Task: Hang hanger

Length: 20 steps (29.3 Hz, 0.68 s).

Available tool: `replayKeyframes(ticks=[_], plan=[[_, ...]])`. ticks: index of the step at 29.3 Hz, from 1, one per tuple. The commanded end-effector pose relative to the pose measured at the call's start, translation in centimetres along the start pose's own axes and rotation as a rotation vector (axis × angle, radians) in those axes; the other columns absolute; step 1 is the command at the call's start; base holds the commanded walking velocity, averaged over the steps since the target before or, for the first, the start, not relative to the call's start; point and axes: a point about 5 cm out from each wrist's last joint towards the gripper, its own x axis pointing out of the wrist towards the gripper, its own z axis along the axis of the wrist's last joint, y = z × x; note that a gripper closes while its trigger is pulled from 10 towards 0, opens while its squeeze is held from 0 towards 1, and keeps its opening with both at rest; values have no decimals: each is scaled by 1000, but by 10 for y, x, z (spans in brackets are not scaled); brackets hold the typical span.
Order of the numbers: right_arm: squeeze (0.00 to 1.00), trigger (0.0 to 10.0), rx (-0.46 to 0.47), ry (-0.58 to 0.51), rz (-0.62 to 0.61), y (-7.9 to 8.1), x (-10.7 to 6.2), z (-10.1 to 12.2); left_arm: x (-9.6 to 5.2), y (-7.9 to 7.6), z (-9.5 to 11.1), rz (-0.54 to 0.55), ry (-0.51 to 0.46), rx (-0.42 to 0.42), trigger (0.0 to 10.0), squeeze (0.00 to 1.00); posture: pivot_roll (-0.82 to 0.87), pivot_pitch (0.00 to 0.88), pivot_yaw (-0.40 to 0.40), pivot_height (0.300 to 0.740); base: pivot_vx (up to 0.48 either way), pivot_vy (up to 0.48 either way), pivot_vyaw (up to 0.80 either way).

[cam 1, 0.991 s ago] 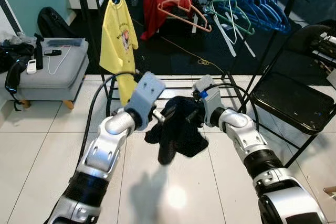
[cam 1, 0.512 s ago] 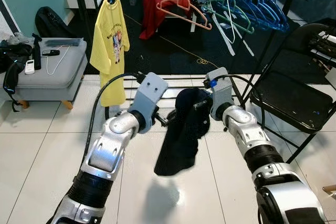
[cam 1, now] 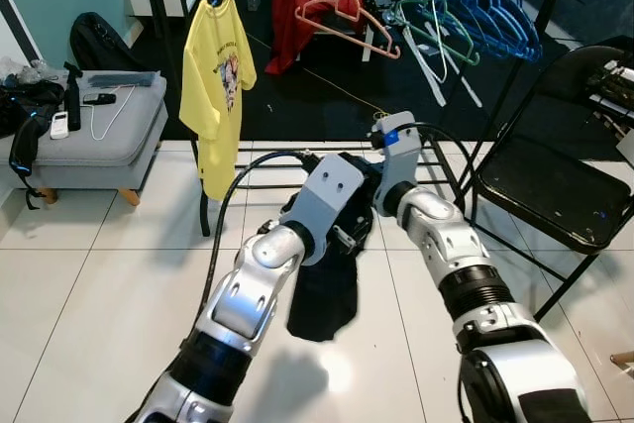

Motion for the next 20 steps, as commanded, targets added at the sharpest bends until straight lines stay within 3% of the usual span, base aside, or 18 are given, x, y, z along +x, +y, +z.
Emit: replayKeyframes(ticks=[1,10,11,13,16,18,19,20], plan=[[0,0,24,-27,27,7,0,6,5,3,-9,45,40,-37,10000,0,-34,122,-20,740,0,0,0],[0,0,43,-29,57,15,1,7,11,17,-8,140,17,-28,10000,0,-33,122,-21,740,0,0,0],[0,0,52,-28,69,19,1,6,14,28,-5,214,0,-30,10000,0,-32,123,-19,740,0,0,0],[0,0,52,-28,69,19,1,6,14,28,-5,214,0,-30,10000,0,-32,123,-19,740,0,0,0],[0,0,64,-26,85,27,0,5,14,52,-5,382,4,-29,10000,0,-37,120,-13,740,0,0,0],[0,0,64,-26,85,27,0,5,14,52,-5,382,4,-29,10000,0,-37,120,-13,740,0,0,0],[0,0,69,-24,89,29,-1,4,13,61,-7,438,23,-41,10000,0,-37,120,-13,740,0,0,0],[0,0,69,-24,89,29,-1,4,13,61,-7,438,23,-41,10000,0,-37,120,-13,740,0,0,0]])
